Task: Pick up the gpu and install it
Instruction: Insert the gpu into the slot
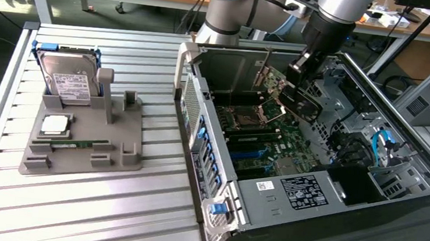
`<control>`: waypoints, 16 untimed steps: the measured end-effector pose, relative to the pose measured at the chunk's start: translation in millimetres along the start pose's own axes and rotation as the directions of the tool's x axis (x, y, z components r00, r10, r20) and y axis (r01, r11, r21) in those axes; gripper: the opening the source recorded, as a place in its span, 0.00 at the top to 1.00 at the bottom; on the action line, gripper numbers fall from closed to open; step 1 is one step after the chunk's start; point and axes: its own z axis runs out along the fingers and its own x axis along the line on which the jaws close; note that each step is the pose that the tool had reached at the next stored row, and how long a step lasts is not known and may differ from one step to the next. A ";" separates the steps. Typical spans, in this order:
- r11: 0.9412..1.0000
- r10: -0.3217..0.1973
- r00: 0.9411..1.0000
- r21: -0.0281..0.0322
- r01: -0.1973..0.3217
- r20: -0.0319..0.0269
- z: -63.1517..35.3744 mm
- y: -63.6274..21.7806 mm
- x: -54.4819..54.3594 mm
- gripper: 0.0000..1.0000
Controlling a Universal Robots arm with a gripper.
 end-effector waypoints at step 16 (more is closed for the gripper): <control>0.998 -0.055 0.998 -0.001 0.055 0.001 0.0 0.0 0.0 0.73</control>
